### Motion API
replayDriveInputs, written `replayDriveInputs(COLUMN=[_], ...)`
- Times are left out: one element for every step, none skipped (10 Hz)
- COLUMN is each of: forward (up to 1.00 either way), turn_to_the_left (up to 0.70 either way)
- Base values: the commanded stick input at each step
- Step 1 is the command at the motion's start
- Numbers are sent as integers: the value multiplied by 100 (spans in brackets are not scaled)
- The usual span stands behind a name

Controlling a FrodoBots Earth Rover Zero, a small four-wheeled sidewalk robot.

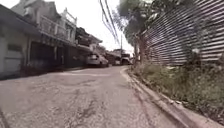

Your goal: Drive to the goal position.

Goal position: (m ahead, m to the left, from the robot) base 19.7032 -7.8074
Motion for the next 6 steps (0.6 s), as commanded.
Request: replayDriveInputs(forward=[70,70,70,70,70,70], turn_to_the_left=[1,1,1,1,1,2])
